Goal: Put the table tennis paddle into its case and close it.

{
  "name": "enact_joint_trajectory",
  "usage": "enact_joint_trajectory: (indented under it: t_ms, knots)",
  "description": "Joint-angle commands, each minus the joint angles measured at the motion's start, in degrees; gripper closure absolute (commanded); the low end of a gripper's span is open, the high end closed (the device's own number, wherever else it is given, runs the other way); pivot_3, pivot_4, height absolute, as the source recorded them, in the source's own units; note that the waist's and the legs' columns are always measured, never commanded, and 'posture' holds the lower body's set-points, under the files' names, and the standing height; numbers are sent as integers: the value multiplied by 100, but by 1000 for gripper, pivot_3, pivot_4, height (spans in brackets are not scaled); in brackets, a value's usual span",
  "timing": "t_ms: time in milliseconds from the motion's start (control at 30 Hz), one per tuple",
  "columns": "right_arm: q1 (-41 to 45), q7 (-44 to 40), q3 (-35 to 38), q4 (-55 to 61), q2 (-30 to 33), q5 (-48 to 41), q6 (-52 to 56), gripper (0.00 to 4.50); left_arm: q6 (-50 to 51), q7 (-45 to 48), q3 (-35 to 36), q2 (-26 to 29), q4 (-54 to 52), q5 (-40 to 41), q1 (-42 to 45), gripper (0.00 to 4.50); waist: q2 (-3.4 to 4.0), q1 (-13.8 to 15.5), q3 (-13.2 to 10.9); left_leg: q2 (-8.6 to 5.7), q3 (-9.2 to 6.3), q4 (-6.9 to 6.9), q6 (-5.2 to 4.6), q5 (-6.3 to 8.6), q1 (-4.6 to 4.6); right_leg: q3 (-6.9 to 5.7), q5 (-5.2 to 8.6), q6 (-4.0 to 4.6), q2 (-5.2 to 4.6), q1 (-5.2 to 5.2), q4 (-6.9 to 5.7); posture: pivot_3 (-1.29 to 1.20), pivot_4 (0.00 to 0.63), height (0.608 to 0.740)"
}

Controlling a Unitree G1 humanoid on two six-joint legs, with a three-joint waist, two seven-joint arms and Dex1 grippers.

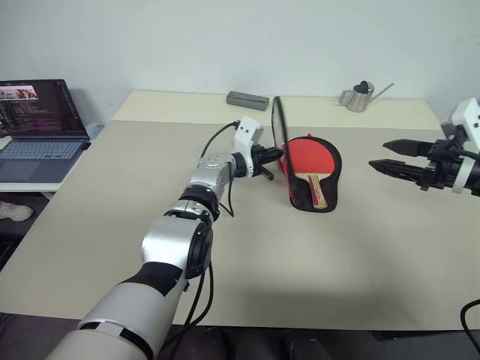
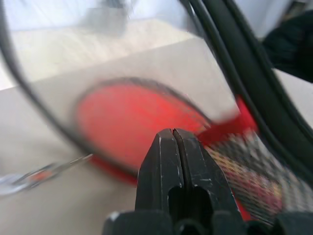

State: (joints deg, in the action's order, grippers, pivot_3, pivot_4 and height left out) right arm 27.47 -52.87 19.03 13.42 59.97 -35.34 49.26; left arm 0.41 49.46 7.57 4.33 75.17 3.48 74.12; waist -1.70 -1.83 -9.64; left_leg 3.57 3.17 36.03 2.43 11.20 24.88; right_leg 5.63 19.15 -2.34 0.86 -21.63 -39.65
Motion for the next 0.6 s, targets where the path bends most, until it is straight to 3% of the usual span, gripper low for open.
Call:
enact_joint_trajectory:
  t_ms: [33,433,600]
  knots:
    - [-94,43,452,311,177,-156,59,1491,-164,89,-86,-220,9,-92,231,4454,0,-7,0,0,1,0,0,0,-1,2,0,0,0,0,-1,0,150,740]
    - [-205,169,516,369,245,-213,45,1491,-252,309,-168,-511,-13,-173,173,4454,1,-5,0,-2,-4,1,0,0,-4,1,0,0,1,6,-1,0,150,740]
    - [39,252,-13,149,8,-84,-136,1491,-314,1483,-61,167,-444,102,95,4454,2,-63,0,1,-4,0,1,-1,-9,2,0,0,5,5,-6,0,150,740]
